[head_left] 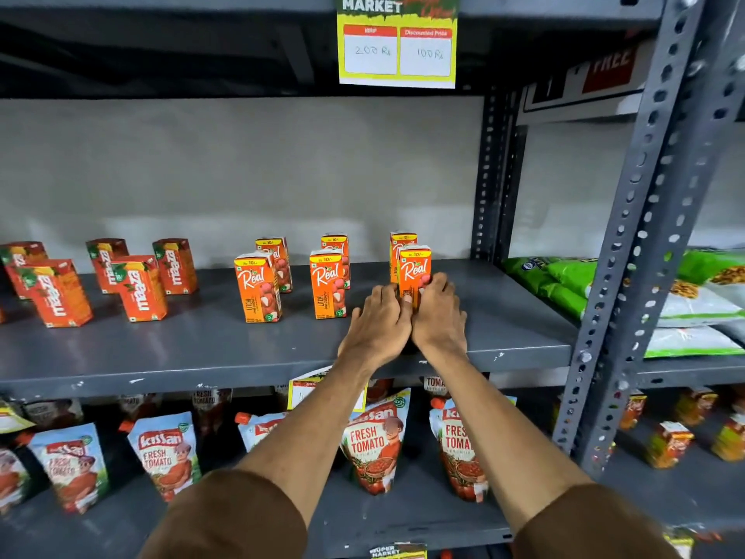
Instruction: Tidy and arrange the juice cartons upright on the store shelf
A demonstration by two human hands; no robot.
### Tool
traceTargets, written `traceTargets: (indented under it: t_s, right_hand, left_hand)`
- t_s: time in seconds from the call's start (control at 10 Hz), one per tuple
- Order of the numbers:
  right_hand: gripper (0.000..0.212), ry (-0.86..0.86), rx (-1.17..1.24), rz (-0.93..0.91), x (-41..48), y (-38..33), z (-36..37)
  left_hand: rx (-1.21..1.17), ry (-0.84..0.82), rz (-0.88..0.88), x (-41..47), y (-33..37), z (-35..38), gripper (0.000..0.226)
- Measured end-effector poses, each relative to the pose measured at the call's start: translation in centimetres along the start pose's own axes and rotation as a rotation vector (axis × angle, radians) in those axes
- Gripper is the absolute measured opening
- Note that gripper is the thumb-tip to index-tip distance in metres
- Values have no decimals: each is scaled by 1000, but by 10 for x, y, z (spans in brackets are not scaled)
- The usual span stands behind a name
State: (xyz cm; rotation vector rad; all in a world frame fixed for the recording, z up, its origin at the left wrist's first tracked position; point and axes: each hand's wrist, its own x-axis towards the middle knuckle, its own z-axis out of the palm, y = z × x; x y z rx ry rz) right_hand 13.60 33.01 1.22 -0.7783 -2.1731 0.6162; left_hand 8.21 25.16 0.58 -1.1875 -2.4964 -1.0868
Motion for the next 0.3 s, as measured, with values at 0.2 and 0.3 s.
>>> traceTargets:
  t_s: [0.2,0.3]
  right_hand:
    - [62,20,13,14,-7,-4,-4]
    - [71,242,156,-145,-22,-11,-11]
  left_hand:
    - [18,50,32,-10,8,-7,43]
    - [1,340,130,-22,14,-18,41]
